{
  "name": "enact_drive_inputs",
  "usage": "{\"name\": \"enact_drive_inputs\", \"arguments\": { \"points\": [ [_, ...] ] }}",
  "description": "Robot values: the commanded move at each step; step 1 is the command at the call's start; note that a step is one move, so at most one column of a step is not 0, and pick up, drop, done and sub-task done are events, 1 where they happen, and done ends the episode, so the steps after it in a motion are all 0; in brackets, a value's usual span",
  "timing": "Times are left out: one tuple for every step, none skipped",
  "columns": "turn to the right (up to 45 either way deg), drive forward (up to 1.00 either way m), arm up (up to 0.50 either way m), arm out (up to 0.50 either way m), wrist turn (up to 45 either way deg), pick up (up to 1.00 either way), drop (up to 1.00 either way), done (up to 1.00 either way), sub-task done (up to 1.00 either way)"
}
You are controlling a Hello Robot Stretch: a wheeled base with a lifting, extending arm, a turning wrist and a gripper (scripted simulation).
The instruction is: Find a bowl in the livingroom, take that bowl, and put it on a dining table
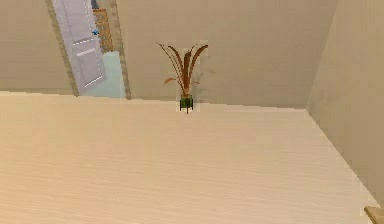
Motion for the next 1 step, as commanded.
{"name": "enact_drive_inputs", "arguments": {
  "points": [
    [0.0, 0.00, 0.00, 0.00, 0.0, 0.00, 0.00, 1.00, 0.00]
  ]
}}
